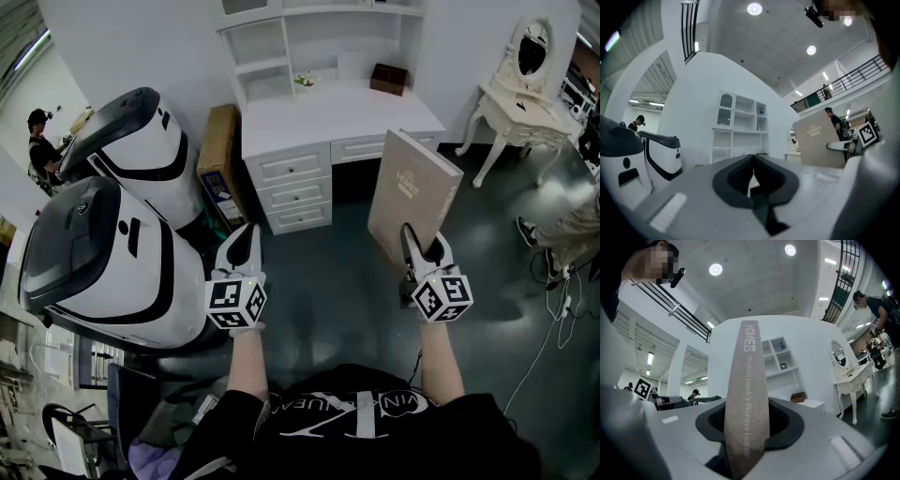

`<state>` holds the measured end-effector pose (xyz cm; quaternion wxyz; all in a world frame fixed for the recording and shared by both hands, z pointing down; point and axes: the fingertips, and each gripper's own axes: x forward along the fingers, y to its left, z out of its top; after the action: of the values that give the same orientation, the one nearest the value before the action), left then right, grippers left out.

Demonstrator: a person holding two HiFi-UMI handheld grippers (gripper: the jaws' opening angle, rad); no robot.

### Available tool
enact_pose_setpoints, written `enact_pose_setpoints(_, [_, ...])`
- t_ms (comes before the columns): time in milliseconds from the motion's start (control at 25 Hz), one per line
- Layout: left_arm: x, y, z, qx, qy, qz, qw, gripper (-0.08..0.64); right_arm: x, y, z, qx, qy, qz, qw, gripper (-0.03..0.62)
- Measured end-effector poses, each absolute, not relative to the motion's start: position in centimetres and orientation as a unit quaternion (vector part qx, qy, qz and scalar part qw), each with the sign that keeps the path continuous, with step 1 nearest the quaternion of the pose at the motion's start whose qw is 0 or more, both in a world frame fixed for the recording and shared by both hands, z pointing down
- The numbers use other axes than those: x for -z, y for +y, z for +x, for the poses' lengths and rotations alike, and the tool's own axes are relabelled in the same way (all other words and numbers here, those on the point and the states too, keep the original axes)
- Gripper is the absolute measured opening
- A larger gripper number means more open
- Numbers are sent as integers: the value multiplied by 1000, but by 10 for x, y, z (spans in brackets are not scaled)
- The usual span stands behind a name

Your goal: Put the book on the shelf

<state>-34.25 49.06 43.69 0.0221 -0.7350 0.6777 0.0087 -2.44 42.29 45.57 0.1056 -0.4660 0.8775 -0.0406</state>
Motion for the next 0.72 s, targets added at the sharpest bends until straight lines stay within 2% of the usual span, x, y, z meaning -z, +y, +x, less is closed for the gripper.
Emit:
enact_pose_setpoints(560, [-449,490,-385,-14,679,-734,10,0,-470,412,-62,53,873,-475,102,173])
enact_pose_setpoints(720, [-447,476,-365,46,668,-741,54,0,-468,408,-50,49,871,-477,102,173])
